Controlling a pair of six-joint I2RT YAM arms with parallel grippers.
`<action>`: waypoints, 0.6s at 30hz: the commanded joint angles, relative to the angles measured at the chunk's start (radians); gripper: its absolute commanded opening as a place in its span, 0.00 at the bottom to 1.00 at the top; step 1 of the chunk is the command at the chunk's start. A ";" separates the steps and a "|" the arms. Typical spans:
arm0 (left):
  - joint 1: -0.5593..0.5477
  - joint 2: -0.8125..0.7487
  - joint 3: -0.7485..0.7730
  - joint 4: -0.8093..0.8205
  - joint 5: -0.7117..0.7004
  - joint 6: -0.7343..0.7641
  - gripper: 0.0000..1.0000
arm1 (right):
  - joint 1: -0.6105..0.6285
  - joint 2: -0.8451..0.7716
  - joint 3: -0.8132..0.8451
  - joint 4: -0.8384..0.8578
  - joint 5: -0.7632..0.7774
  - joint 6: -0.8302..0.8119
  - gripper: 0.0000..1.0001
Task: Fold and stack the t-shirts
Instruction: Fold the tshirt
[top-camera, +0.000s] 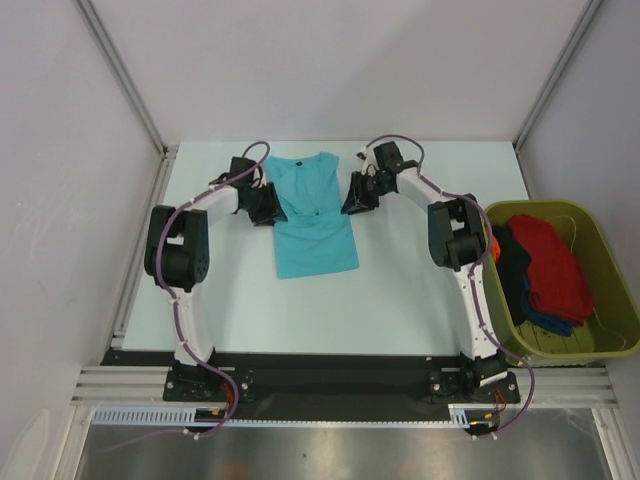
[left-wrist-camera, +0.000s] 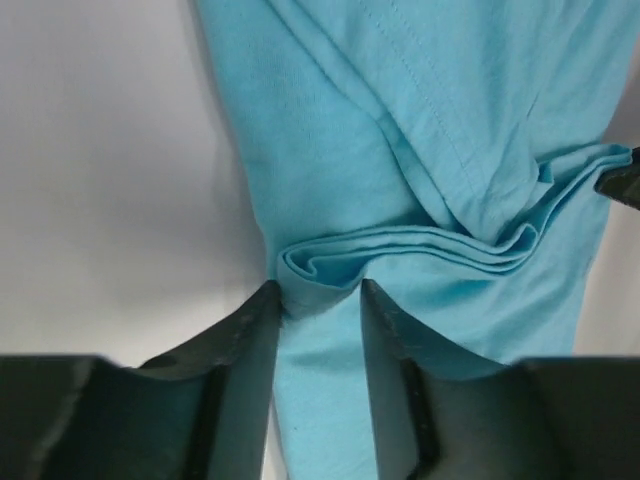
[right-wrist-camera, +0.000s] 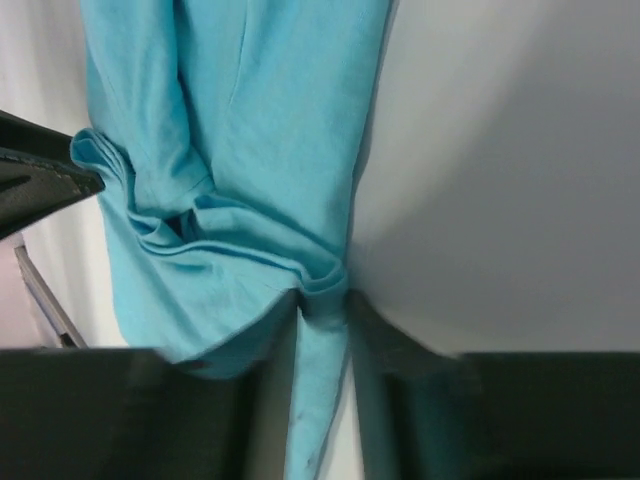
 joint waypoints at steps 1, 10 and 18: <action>0.010 0.037 0.068 -0.008 -0.018 0.025 0.40 | -0.001 0.039 0.057 0.016 0.005 0.015 0.22; 0.023 0.110 0.153 -0.072 -0.087 0.045 0.00 | -0.023 0.069 0.092 0.007 0.089 0.061 0.11; 0.030 0.032 0.142 -0.132 -0.142 0.065 0.58 | -0.039 0.032 0.151 -0.090 0.101 0.042 0.35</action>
